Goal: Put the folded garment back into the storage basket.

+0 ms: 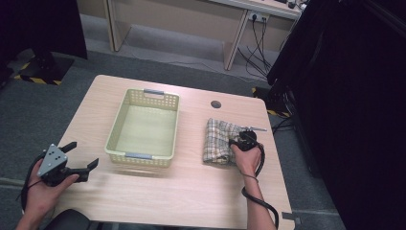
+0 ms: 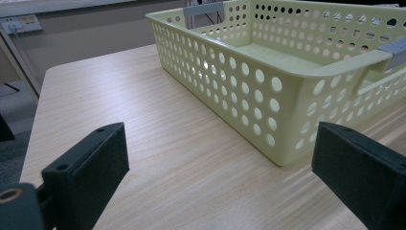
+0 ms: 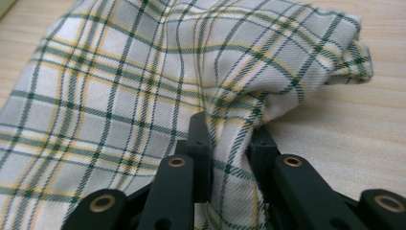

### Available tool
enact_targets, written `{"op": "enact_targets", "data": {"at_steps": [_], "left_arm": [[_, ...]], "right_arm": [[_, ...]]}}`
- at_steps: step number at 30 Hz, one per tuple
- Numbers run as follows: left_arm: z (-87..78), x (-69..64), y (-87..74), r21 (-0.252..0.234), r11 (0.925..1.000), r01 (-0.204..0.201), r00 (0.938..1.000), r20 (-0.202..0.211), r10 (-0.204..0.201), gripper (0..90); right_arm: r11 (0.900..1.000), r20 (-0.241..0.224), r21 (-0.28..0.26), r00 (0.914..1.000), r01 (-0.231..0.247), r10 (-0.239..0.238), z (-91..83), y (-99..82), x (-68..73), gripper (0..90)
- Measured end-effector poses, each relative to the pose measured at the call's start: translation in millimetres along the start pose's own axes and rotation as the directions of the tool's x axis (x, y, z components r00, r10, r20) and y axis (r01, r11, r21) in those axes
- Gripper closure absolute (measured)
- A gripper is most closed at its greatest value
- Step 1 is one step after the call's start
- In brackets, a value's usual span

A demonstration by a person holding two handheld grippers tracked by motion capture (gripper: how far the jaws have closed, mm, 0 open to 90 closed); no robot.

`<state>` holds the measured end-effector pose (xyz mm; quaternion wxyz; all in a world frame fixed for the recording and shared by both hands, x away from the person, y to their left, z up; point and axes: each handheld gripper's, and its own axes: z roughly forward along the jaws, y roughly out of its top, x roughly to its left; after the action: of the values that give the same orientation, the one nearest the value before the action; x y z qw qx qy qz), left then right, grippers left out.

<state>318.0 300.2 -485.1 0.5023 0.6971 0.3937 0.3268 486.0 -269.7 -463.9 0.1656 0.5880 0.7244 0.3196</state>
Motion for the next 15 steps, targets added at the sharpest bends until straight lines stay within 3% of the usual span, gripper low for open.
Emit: {"op": "enact_targets", "data": {"at_steps": [15], "left_arm": [[0.0, -0.7, 0.1, 0.005, 1.0, 0.0, 1.0, 0.001, 0.0, 4.8]], "right_arm": [[0.9941, -0.043, -0.07, 0.9954, 0.083, -0.086, -39.5, 28.3, 21.4, 78.3]]}}
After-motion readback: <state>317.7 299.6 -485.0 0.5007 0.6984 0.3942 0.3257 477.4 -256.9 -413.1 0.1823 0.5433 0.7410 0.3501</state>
